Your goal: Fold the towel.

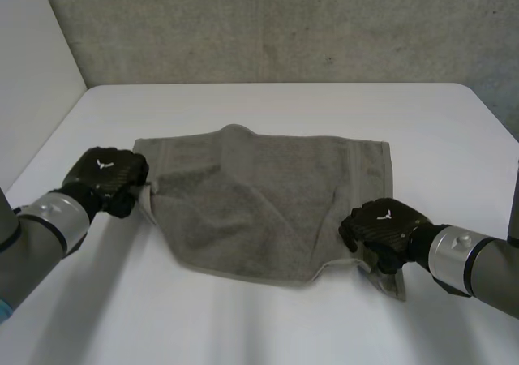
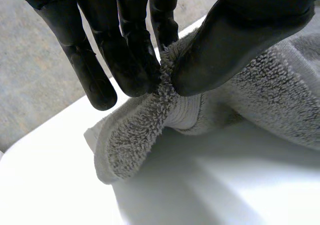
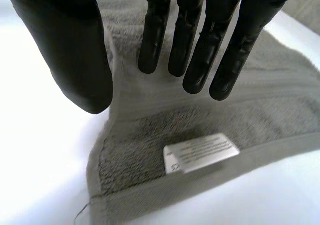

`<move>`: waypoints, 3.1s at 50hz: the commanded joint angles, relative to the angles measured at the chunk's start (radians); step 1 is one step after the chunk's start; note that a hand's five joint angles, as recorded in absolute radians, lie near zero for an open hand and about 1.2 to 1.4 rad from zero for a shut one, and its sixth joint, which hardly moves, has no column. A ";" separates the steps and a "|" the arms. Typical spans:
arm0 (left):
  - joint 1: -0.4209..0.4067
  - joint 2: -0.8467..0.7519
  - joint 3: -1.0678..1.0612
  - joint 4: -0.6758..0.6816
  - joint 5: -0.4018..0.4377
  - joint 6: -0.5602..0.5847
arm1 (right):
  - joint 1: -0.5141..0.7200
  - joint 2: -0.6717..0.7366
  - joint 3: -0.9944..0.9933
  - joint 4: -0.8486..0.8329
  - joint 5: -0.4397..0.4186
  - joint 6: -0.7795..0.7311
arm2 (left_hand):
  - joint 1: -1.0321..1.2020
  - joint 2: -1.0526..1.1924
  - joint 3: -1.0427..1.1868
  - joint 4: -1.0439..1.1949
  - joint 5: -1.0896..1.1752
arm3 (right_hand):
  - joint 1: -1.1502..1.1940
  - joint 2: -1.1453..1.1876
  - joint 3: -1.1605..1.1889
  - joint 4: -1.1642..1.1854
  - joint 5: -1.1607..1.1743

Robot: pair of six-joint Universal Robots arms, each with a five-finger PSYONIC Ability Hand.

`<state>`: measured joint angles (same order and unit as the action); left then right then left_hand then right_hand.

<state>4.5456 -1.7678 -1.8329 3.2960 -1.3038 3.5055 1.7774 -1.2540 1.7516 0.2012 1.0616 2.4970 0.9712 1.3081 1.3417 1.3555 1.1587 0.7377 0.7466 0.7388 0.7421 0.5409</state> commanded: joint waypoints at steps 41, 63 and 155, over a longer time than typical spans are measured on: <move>0.131 0.238 -0.069 0.014 0.064 -0.275 | -0.219 -0.359 -0.043 -0.010 0.052 0.227 | 0.425 0.088 0.055 0.041 0.063 | 0.659 0.650 0.657 0.654 0.681; 0.279 0.325 -0.154 0.028 0.152 -0.375 | -0.345 -0.396 -0.082 0.115 -0.117 0.059 | 0.425 0.088 0.055 0.041 0.063 | 0.659 0.650 0.657 0.654 0.681; 0.032 -0.664 0.756 -0.306 -0.008 -0.059 | 0.020 0.430 -0.649 -0.091 0.195 -0.027 | -0.036 -0.373 -0.407 -0.420 -0.398 | 0.659 0.650 0.657 0.654 0.681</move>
<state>4.5774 -2.4397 -1.0747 2.9878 -1.3089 3.4454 1.7978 -0.8238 1.1013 0.1103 1.2567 2.4705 0.7792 0.8011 0.7799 0.8011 0.5916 1.3261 1.3051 1.3279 1.3313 1.1677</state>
